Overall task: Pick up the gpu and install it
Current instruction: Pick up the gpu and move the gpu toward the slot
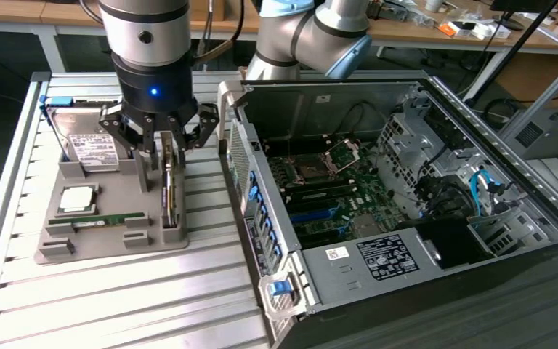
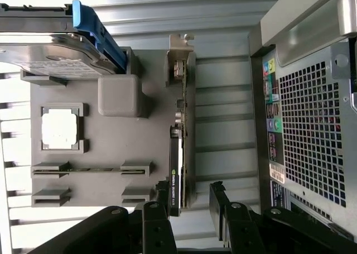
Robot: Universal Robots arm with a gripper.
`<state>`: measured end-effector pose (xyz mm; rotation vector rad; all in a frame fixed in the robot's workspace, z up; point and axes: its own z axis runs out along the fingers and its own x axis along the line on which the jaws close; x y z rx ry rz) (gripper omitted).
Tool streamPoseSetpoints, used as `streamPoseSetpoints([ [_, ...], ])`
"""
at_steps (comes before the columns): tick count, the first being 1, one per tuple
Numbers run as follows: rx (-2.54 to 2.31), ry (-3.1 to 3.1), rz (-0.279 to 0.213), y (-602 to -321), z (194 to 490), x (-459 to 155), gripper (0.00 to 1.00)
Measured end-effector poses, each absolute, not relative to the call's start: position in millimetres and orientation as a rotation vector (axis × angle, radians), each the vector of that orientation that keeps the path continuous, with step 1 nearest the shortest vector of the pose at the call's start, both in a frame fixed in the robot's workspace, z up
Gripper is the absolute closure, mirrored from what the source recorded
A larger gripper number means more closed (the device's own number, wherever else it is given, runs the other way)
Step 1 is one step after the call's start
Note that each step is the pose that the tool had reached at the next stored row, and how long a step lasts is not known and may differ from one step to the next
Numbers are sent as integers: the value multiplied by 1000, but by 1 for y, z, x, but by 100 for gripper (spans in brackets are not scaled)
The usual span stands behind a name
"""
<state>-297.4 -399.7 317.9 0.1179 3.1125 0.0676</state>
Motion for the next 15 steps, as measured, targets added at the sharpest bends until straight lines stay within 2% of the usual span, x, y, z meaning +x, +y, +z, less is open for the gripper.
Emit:
streamPoseSetpoints([
  [15, 118, 3112, 68, -400, 312, -298, 58],
])
